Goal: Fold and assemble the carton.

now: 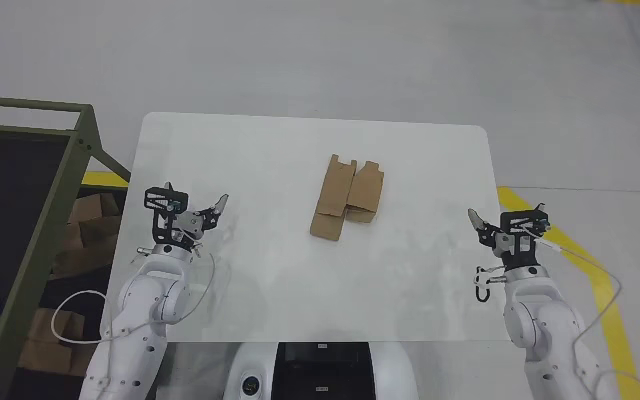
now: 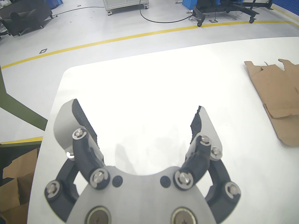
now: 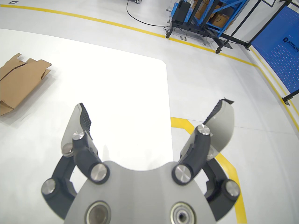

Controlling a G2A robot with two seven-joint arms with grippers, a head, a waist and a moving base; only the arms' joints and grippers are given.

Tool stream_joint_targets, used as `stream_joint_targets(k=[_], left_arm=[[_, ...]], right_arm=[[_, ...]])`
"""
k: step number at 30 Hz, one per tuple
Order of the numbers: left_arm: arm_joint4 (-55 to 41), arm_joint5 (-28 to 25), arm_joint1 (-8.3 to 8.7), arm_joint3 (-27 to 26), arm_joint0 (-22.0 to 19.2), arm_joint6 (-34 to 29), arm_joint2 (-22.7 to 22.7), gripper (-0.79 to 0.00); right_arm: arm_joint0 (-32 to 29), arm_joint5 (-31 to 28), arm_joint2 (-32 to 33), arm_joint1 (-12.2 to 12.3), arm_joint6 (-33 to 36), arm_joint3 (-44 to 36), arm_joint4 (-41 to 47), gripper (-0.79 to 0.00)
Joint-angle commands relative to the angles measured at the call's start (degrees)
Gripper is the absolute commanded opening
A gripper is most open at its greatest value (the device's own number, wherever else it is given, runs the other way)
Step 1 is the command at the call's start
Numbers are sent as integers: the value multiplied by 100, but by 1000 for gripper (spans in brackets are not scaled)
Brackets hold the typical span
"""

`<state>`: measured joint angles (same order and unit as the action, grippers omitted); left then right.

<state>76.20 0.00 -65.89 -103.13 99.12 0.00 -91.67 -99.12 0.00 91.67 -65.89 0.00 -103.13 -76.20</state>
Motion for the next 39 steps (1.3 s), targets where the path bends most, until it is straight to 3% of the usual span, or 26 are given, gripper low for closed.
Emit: stream_joint_targets(k=[1, 18, 21, 26, 31, 34, 36, 39], left_arm=[[0, 0, 0, 0, 0, 0, 0, -1], [0, 0, 0, 0, 0, 0, 0, 0], [-188, -242, 0, -4, 42, -3, -15, 0], [-1040, -875, 5, -158, 78, -372, -174, 0], [-2211, -1595, 35, -449, 15, -1139, -440, 0], [-3002, -1815, 52, -483, -33, -1686, -592, 0], [-3536, -1810, 68, -460, -113, -1979, -818, 0], [-3536, -1810, 68, -460, -113, -1979, -818, 0]], right_arm=[[0, 0, 0, 0, 0, 0, 0, -1], [0, 0, 0, 0, 0, 0, 0, -1], [7, -7, 6, -3, -19, -2, 44, 0], [18, -420, 146, -6, 10, -22, 566, 0], [51, -989, 322, 5, 536, -252, 1368, 0], [80, -1399, 436, 11, 1192, -329, 2384, 0], [80, -1399, 436, 11, 1192, -329, 2384, 0], [80, -1399, 436, 11, 1192, -329, 2384, 0]])
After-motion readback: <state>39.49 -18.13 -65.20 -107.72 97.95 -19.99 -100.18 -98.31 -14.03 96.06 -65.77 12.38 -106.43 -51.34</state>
